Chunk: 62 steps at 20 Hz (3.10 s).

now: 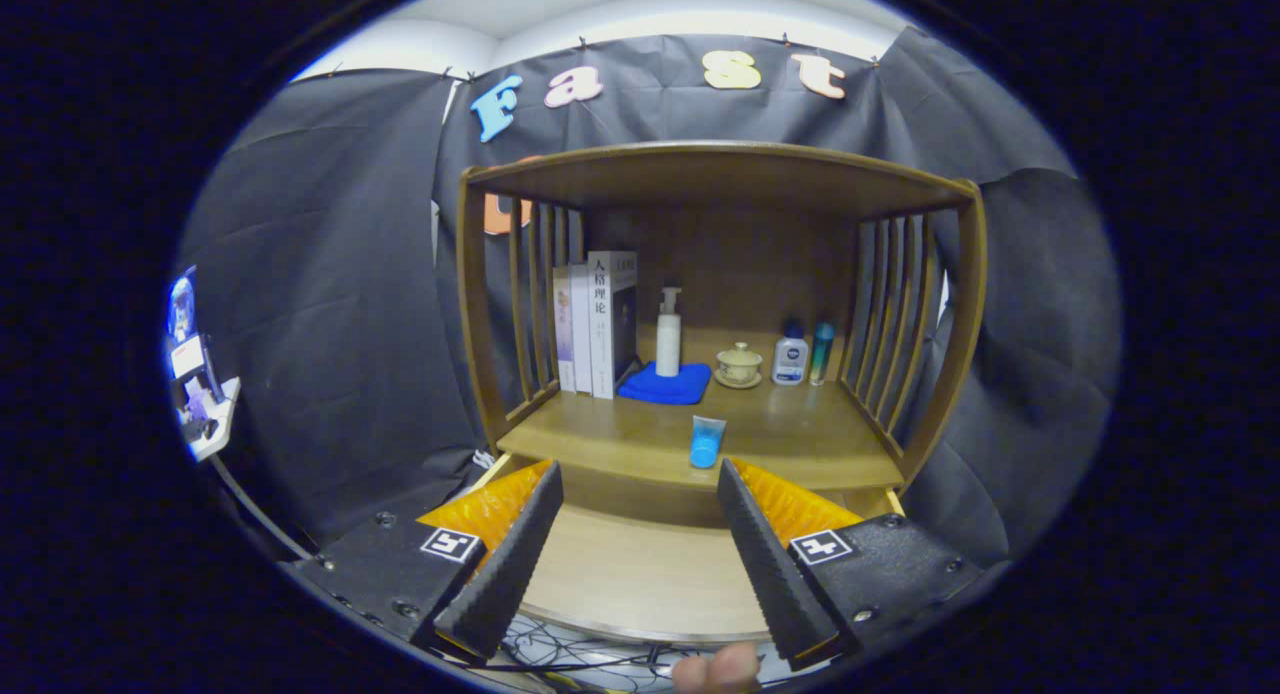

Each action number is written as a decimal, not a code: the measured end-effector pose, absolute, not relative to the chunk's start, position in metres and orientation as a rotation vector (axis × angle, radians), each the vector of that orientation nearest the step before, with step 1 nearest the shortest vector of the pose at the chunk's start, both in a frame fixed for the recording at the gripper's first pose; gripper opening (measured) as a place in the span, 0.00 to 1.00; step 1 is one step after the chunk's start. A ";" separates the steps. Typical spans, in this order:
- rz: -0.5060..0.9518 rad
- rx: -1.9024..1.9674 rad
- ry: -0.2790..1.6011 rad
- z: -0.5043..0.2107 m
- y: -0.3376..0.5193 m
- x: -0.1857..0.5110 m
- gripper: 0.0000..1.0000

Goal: Pull open the drawer, take out the items inside it, and place them on the countertop above the cabinet.

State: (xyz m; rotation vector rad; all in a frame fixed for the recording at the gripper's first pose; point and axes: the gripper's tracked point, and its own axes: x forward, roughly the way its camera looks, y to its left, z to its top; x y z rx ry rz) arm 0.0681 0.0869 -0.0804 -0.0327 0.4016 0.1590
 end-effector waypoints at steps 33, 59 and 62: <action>-0.052 -0.137 0.250 -0.277 0.058 -0.010 1.00; -0.090 -0.105 0.344 -0.280 0.050 0.203 1.00; -0.054 -0.108 0.381 -0.291 0.057 0.200 1.00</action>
